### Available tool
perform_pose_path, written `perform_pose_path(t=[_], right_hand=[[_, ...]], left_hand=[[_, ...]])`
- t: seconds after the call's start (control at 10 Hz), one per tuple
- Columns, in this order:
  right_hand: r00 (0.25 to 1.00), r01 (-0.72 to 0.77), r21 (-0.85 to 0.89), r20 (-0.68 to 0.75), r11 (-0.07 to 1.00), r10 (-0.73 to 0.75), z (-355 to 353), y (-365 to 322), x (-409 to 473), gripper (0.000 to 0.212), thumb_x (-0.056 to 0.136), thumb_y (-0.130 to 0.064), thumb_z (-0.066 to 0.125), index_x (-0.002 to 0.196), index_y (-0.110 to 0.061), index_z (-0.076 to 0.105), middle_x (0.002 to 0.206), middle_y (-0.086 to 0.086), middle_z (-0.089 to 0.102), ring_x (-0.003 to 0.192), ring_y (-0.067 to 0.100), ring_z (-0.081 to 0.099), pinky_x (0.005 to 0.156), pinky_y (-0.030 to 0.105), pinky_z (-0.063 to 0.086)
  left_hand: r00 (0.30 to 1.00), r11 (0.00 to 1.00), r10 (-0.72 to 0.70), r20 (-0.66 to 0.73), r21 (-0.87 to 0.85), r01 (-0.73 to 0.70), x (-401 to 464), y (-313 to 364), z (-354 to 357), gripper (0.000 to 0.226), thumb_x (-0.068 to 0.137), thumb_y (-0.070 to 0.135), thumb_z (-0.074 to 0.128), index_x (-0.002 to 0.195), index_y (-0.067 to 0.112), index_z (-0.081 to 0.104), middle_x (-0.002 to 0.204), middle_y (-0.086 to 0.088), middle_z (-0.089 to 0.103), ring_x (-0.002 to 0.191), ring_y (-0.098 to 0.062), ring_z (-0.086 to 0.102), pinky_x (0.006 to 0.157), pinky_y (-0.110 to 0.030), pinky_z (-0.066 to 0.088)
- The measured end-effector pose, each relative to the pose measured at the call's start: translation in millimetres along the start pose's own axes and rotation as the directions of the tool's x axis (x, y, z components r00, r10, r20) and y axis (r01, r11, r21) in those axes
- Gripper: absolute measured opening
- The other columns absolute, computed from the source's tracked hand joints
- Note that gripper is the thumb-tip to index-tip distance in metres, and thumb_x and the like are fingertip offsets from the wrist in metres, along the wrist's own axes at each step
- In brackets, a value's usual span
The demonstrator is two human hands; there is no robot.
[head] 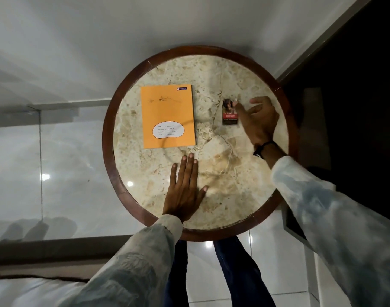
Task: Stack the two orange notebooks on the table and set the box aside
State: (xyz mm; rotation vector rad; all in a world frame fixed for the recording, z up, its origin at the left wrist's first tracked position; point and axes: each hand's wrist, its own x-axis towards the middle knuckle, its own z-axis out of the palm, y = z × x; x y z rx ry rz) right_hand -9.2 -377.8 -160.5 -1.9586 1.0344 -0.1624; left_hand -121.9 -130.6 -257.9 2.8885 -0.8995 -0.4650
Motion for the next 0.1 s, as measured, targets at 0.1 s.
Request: perform_pose_path(t=[0.1], right_hand=[[0.982, -0.028, 0.438, 0.18, 0.898, -0.057, -68.7, -60.5, -10.3, 0.026, 0.076, -0.031, 0.086, 0.092, -0.019, 0.07, 0.079, -0.002, 0.074, 0.065, 0.009, 0.069, 0.056, 0.03, 0.055]], left_hand=[[0.998, 1.0, 0.028, -0.059, 0.009, -0.028, 10.0, -4.3, -54.5, 0.079, 0.107, 0.058, 0.024, 0.165, 0.008, 0.005, 0.176, -0.014, 0.005, 0.164, -0.03, 0.006, 0.132, -0.054, 0.017]])
